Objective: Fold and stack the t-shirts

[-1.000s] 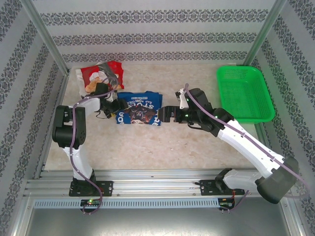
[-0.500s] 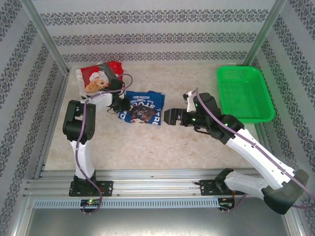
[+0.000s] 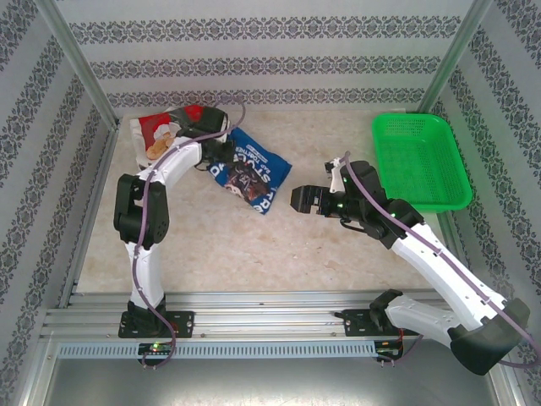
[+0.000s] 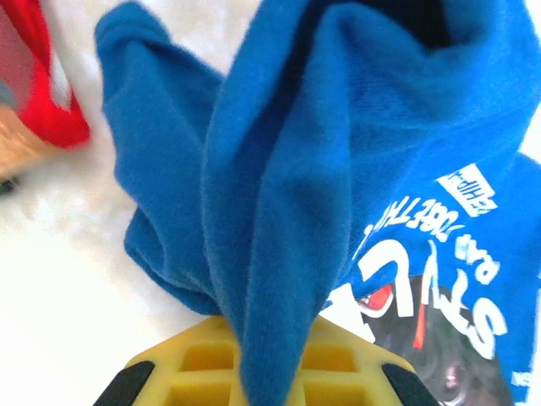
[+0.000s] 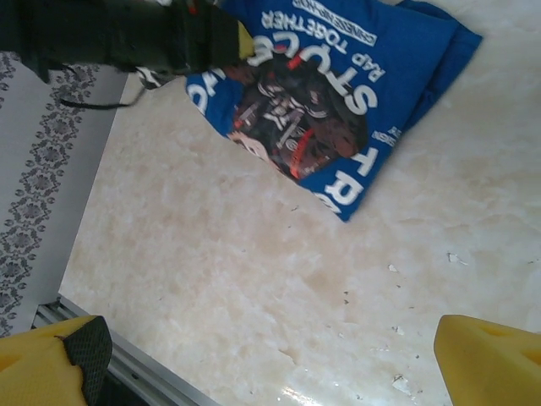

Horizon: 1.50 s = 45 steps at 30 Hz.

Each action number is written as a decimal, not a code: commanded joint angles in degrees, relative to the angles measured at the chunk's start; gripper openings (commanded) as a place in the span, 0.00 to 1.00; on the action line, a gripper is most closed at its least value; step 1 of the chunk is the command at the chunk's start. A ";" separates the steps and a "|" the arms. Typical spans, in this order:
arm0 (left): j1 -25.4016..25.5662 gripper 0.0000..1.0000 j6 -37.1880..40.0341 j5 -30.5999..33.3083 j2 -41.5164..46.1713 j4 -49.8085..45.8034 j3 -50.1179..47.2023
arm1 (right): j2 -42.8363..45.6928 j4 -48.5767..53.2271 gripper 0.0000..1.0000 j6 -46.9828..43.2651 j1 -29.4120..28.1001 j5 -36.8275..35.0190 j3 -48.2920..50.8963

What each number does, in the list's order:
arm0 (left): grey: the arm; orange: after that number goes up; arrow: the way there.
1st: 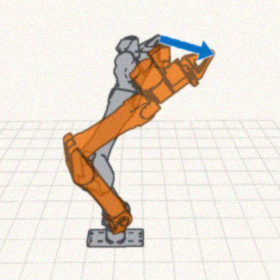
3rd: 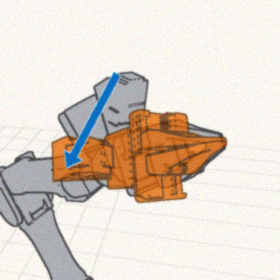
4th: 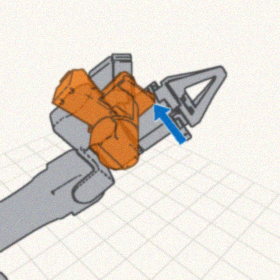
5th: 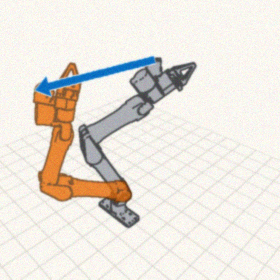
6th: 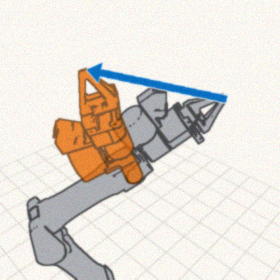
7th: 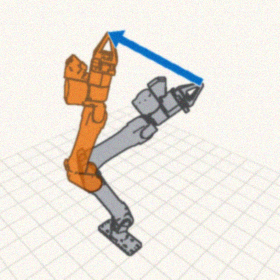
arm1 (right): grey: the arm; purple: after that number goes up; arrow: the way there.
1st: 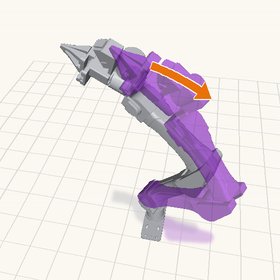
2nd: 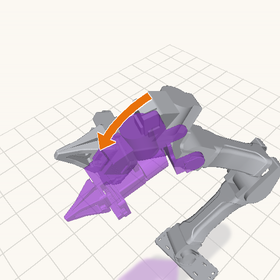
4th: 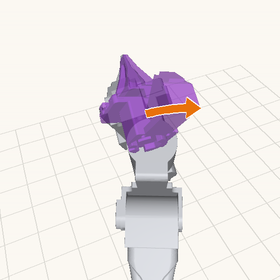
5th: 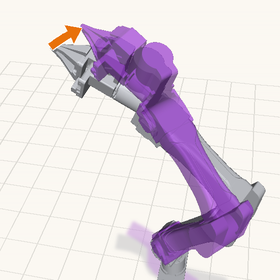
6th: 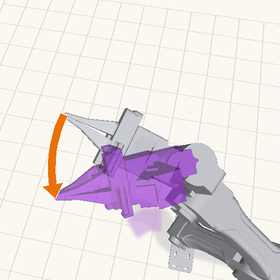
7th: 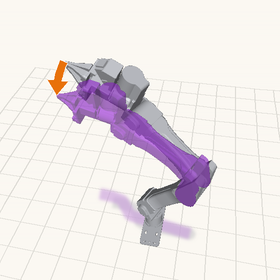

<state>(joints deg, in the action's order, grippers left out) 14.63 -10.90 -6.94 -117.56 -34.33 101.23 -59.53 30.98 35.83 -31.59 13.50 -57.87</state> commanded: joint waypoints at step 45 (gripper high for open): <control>-34.79 0.00 -6.08 -13.21 -26.52 -3.89 36.47 | -13.86 -2.52 0.98 4.23 -6.16 -1.68 -6.02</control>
<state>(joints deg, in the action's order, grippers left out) -19.25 -12.80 -17.85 -143.02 -41.78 138.39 -72.51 28.10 40.21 -36.82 12.97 -61.87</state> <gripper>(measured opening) 0.078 0.981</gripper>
